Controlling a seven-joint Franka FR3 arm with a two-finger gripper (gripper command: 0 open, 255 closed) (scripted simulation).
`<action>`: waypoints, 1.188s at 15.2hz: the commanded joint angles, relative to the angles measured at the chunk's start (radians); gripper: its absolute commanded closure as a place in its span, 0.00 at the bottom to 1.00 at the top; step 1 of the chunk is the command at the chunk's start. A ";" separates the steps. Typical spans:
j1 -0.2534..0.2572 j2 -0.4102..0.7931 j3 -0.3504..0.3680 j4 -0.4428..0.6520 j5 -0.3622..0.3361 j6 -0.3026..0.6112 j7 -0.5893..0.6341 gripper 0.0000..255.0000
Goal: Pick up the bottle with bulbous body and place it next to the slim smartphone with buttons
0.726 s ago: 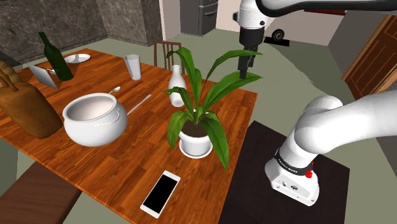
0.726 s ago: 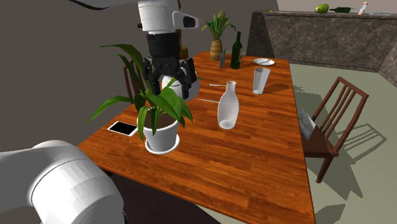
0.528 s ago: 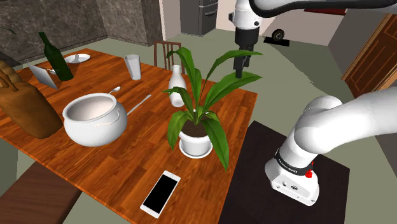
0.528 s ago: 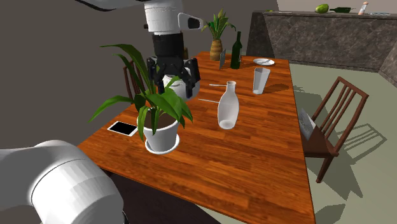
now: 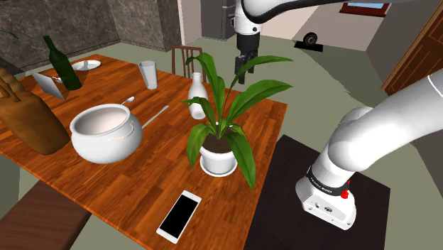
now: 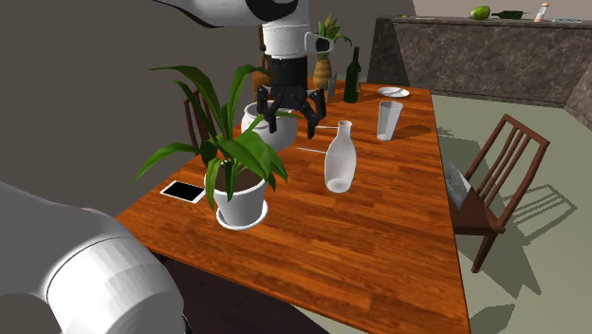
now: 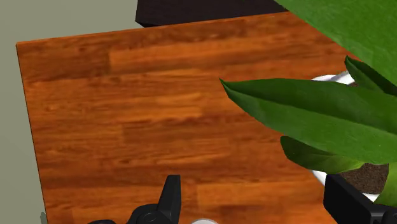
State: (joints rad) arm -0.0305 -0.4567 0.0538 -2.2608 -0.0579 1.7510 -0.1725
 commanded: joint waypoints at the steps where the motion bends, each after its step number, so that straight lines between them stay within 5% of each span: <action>1: -0.003 0.079 -0.005 0.052 0.002 0.032 -0.005 0.00; 10: -0.008 0.427 -0.014 0.344 0.024 0.105 -0.020 0.00; 18: -0.011 0.753 -0.014 0.713 0.047 0.077 -0.034 0.00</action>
State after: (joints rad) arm -0.0406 0.2485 0.0400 -1.6087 -0.0139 1.8387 -0.2034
